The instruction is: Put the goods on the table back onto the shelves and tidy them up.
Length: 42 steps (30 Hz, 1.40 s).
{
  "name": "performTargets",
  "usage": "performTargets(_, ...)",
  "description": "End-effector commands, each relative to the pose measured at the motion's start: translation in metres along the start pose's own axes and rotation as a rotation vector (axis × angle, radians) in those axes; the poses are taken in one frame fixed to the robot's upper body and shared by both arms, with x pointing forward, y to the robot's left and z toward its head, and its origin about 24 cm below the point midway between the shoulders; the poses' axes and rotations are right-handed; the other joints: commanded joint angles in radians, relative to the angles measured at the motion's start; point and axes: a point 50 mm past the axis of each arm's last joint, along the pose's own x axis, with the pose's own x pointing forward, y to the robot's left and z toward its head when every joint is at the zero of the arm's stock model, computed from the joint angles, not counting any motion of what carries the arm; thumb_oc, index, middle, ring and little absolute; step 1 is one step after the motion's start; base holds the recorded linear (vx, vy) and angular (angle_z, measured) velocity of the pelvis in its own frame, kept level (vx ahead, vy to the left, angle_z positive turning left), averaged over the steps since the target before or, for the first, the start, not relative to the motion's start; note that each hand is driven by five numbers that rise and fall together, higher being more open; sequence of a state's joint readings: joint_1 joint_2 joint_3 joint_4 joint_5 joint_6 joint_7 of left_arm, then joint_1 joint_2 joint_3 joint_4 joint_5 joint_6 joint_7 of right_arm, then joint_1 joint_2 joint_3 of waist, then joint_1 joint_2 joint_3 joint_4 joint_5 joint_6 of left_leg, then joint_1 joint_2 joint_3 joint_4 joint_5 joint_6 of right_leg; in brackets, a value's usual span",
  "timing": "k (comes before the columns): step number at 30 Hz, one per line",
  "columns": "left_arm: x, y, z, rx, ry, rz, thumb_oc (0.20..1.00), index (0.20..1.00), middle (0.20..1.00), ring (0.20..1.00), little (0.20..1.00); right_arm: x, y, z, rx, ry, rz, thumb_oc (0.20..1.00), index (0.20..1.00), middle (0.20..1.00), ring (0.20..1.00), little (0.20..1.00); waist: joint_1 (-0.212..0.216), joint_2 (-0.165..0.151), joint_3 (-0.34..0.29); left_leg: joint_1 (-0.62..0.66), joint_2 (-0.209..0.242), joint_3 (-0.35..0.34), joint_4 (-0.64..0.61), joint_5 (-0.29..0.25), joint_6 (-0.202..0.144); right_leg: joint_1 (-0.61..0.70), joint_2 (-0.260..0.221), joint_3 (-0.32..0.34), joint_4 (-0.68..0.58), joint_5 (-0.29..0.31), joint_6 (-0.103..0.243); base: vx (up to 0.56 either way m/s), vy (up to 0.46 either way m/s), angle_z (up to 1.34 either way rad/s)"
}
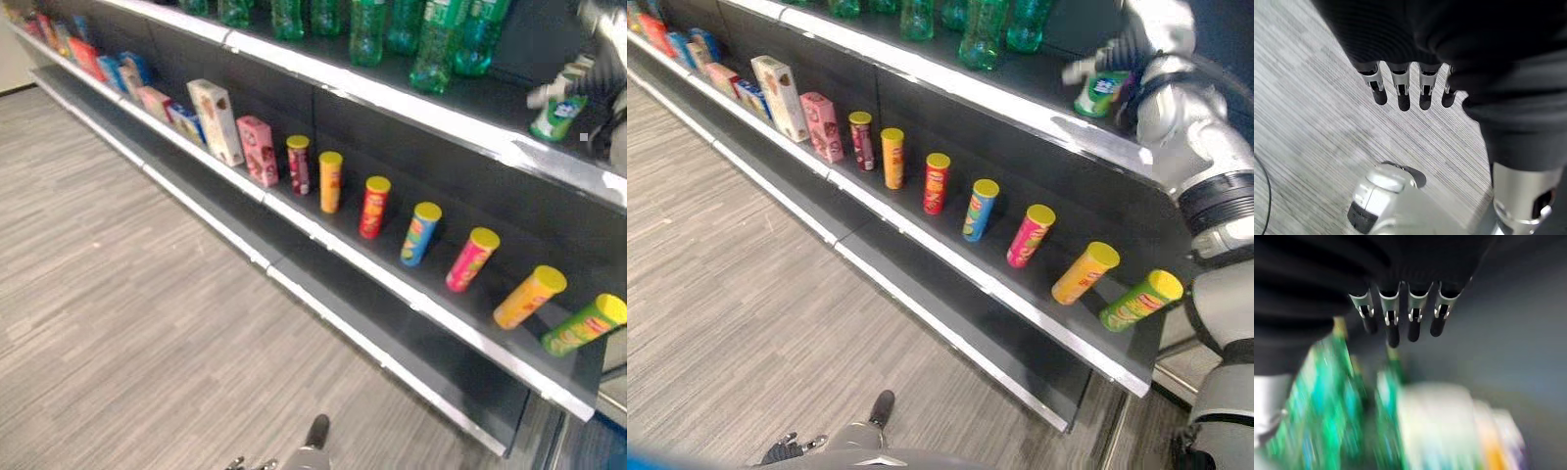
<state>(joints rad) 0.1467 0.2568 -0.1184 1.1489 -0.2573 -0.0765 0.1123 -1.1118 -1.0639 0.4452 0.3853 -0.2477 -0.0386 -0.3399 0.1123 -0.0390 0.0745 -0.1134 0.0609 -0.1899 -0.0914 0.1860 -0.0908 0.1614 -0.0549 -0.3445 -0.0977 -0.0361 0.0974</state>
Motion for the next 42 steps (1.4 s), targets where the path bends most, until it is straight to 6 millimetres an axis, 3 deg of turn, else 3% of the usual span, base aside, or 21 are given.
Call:
performTargets(1,0.006,0.013,0.021,0.043,-0.035,0.047,1.0,1.0,1.0,1.0,1.0,0.001,-0.024,0.012,0.115,-0.07,-0.145,1.0,1.0,1.0,1.0,1.0,-0.001,-0.075,0.036,0.147,0.006,0.113,0.004,-0.215,-0.021,-0.09,-0.039,0.086,0.022,-0.003,0.035,-0.02,0.065,-0.31)
performTargets(2,0.005,0.014,0.015,0.032,-0.017,0.048,1.0,1.0,1.0,1.0,1.0,-0.016,-0.032,0.026,0.291,-0.158,-0.158,1.0,1.0,1.0,1.0,1.0,-0.023,-0.08,0.034,0.152,0.005,0.137,0.004,-0.214,-0.011,-0.104,-0.044,0.107,0.027,0.008,0.04,0.0,0.064,-0.4)
performTargets(6,0.004,0.021,0.011,0.007,-0.012,0.046,1.0,1.0,1.0,1.0,1.0,-0.051,-0.023,0.044,0.56,-0.27,0.037,1.0,1.0,1.0,1.0,1.0,-0.05,-0.099,0.032,0.183,0.012,0.199,0.008,-0.236,-0.004,-0.111,-0.042,0.159,0.034,0.014,0.051,-0.02,0.081,-0.55)
performTargets(8,0.004,0.022,0.011,0.0,-0.014,0.045,1.0,1.0,1.0,1.0,1.0,-0.065,-0.018,0.045,0.632,-0.279,0.095,1.0,1.0,1.0,1.0,1.0,-0.053,-0.103,0.03,0.188,0.013,0.214,0.008,-0.24,-0.001,-0.117,-0.043,0.174,0.038,0.018,0.054,0.0,0.055,-0.54)
performTargets(12,0.003,0.028,0.011,0.028,-0.03,0.021,1.0,1.0,1.0,1.0,1.0,-0.099,-0.007,0.055,0.995,-0.319,0.38,1.0,1.0,1.0,1.0,1.0,-0.091,-0.118,0.03,0.212,0.011,0.286,0.01,-0.255,0.008,-0.143,-0.048,0.237,0.05,0.038,0.072,-0.03,0.117,-0.57)
performTargets(16,0.004,0.03,0.02,0.079,-0.066,-0.004,1.0,1.0,1.0,1.0,1.0,-0.139,0.026,0.054,1.166,-0.201,0.658,1.0,1.0,1.0,1.0,1.0,-0.132,-0.112,0.036,0.227,-0.001,0.334,0.011,-0.267,0.021,-0.173,-0.058,0.29,0.068,0.06,0.091,-0.05,0.142,-0.39)
performTargets(18,0.004,0.03,0.025,0.094,-0.085,-0.007,1.0,1.0,1.0,1.0,1.0,-0.17,0.055,0.052,1.344,-0.057,0.738,1.0,1.0,1.0,1.0,1.0,-0.147,-0.102,0.045,0.236,-0.01,0.355,0.011,-0.273,0.03,-0.183,-0.064,0.318,0.076,0.07,0.1,-0.04,0.135,-0.27)
performTargets(19,0.004,0.03,0.025,0.094,-0.085,-0.007,1.0,1.0,1.0,1.0,1.0,-0.17,0.055,0.052,1.344,-0.057,0.738,1.0,1.0,1.0,1.0,1.0,-0.146,-0.102,0.043,0.233,-0.01,0.356,0.011,-0.272,0.03,-0.186,-0.065,0.318,0.076,0.072,0.1,-0.04,0.115,-0.36)
performTargets(20,0.004,0.03,0.027,0.098,-0.091,-0.012,1.0,1.0,1.0,1.0,1.0,-0.184,0.067,0.055,1.413,-0.006,0.773,1.0,1.0,1.0,1.0,1.0,-0.153,-0.098,0.046,0.233,-0.014,0.363,0.01,-0.273,0.034,-0.194,-0.068,0.328,0.078,0.077,0.105,-0.05,0.153,-0.43)
performTargets(21,0.005,0.032,0.037,0.098,-0.12,-0.007,1.0,1.0,1.0,1.0,1.0,-0.224,0.096,0.057,1.472,0.162,0.866,1.0,1.0,1.0,1.0,1.0,-0.172,-0.088,0.056,0.231,-0.022,0.379,0.009,-0.274,0.044,-0.213,-0.072,0.352,0.086,0.089,0.113,-0.06,0.21,-0.46)
performTargets(23,0.006,0.03,0.047,0.095,-0.153,-0.022,1.0,1.0,1.0,1.0,1.0,-0.269,0.126,0.056,1.429,0.36,0.963,1.0,1.0,1.0,1.0,1.0,-0.191,-0.083,0.071,0.236,-0.031,0.394,0.007,-0.277,0.053,-0.227,-0.076,0.372,0.096,0.105,0.123,-0.06,0.183,-0.43)
performTargets(24,0.006,0.031,0.053,0.092,-0.168,-0.018,1.0,1.0,1.0,1.0,1.0,-0.28,0.137,0.055,1.352,0.4,1.006,1.0,1.0,1.0,1.0,1.0,-0.196,-0.085,0.074,0.233,-0.035,0.4,0.006,-0.276,0.057,-0.238,-0.075,0.384,0.099,0.112,0.126,-0.07,0.128,-0.41)
performTargets(27,0.007,0.029,0.068,0.118,-0.206,-0.018,1.0,1.0,1.0,1.0,1.0,-0.333,0.176,0.044,0.986,0.566,1.166,1.0,1.0,1.0,1.0,1.0,-0.199,-0.088,0.098,0.243,-0.046,0.41,0.007,-0.284,0.074,-0.25,-0.075,0.405,0.111,0.132,0.14,-0.04,0.083,-0.43)
performTargets(28,0.007,0.029,0.069,0.117,-0.206,-0.017,1.0,1.0,1.0,1.0,1.0,-0.333,0.177,0.044,0.986,0.565,1.166,1.0,1.0,1.0,1.0,1.0,-0.199,-0.09,0.096,0.24,-0.047,0.411,0.007,-0.282,0.074,-0.253,-0.076,0.407,0.11,0.134,0.14,-0.02,0.047,-0.26)
performTargets(30,0.008,0.03,0.075,0.155,-0.221,-0.006,1.0,1.0,1.0,1.0,1.0,-0.364,0.194,0.042,0.841,0.669,1.21,1.0,1.0,1.0,1.0,1.0,-0.191,-0.094,0.106,0.241,-0.054,0.414,0.008,-0.288,0.083,-0.264,-0.079,0.41,0.119,0.145,0.145,-0.02,0.042,-0.15)
performTargets(32,0.008,0.027,0.087,0.163,-0.249,0.006,1.0,1.0,1.0,1.0,1.0,-0.4,0.209,0.041,0.842,0.927,1.187,1.0,1.0,1.0,1.0,1.0,-0.188,-0.096,0.137,0.248,-0.056,0.425,0.012,-0.29,0.097,-0.292,-0.076,0.4,0.18,0.157,0.149,-0.07,0.049,-0.32)
performTargets(38,0.009,0.023,0.092,0.113,-0.255,0.008,1.0,1.0,1.0,1.0,1.0,-0.465,0.214,0.032,0.722,1.353,1.184,1.0,1.0,1.0,1.0,1.0,-0.135,-0.07,0.158,0.218,-0.033,0.456,0.075,-0.307,0.112,-0.263,-0.166,0.186,0.314,0.086,0.094,-0.06,0.014,-0.34)
performTargets(42,0.01,0.026,0.087,0.108,-0.227,0.007,1.0,1.0,1.0,1.0,1.0,-0.503,0.202,0.034,0.654,1.51,1.265,1.0,1.0,1.0,1.0,1.0,-0.104,-0.082,0.128,0.173,-0.029,0.469,0.114,-0.317,0.106,-0.206,-0.209,0.114,0.296,0.088,0.1,0.0,-0.072,0.03)
